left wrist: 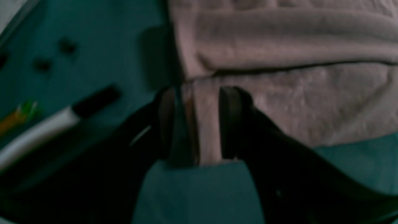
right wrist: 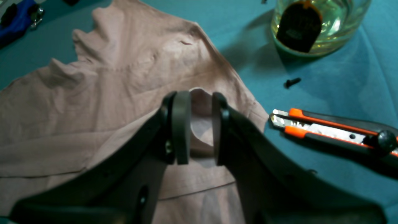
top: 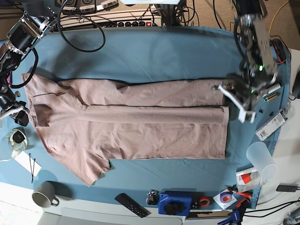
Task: Fold the T-shirt properly
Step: 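Release the fold and regrasp the folded edge with both grippers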
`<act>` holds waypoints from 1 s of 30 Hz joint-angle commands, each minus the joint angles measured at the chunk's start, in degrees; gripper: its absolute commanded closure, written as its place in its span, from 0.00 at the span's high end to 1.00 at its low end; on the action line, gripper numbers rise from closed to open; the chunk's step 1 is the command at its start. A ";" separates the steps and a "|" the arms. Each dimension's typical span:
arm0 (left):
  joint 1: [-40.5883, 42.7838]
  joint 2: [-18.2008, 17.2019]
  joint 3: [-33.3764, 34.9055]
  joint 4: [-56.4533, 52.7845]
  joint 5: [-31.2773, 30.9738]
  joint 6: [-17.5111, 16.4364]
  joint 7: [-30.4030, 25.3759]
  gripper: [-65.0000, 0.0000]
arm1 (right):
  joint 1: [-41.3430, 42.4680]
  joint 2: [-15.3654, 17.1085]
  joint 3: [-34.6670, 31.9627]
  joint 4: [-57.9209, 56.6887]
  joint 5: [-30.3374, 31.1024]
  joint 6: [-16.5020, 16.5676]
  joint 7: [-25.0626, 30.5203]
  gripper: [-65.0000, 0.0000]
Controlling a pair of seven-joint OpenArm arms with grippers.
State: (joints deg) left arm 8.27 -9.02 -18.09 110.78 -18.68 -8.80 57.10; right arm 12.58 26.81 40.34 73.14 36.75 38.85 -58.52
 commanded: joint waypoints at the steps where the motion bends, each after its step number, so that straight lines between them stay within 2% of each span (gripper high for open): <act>1: 0.63 0.20 -0.96 1.75 -1.14 -0.07 -2.03 0.42 | 0.94 1.62 0.24 1.11 1.36 0.33 0.83 0.20; 6: 4.13 1.55 -2.71 1.64 -3.37 -0.22 -4.09 0.57 | 0.57 1.62 0.24 1.11 1.38 0.31 -0.96 0.20; 9: 4.39 1.55 -2.71 1.62 -5.44 -0.24 -4.00 0.57 | 0.57 1.64 0.24 1.11 1.36 0.31 -1.92 0.20; 15: 4.09 1.53 -2.73 -1.09 -3.98 -0.24 -5.05 0.57 | 0.57 1.66 0.28 1.11 1.36 0.33 -3.08 0.20; 18: 4.09 1.53 -2.73 -4.55 -5.07 -0.35 -5.07 0.56 | 0.59 1.66 0.28 1.11 1.36 0.31 -3.04 0.20; 20: 3.87 1.53 -2.73 -6.71 -6.23 -1.79 -5.07 0.57 | 0.59 1.79 0.28 1.11 1.36 0.33 -3.10 0.20; 24: 2.67 1.53 -2.73 -9.88 -8.63 -1.77 -5.01 0.56 | 0.57 1.90 0.28 1.11 1.36 0.31 -3.67 0.20; 27: 1.20 1.53 -2.73 -12.50 -10.67 -1.81 -3.39 0.56 | 0.57 2.56 0.28 1.11 1.40 0.31 -4.61 0.20; 30: -0.02 1.55 -2.71 -14.19 -13.79 -4.68 0.24 0.56 | 0.57 3.54 0.76 1.11 1.40 0.28 -4.92 0.20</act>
State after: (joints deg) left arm 7.90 -7.53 -21.04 96.64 -33.01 -13.58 54.68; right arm 12.10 28.67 40.66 73.14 37.01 38.85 -64.51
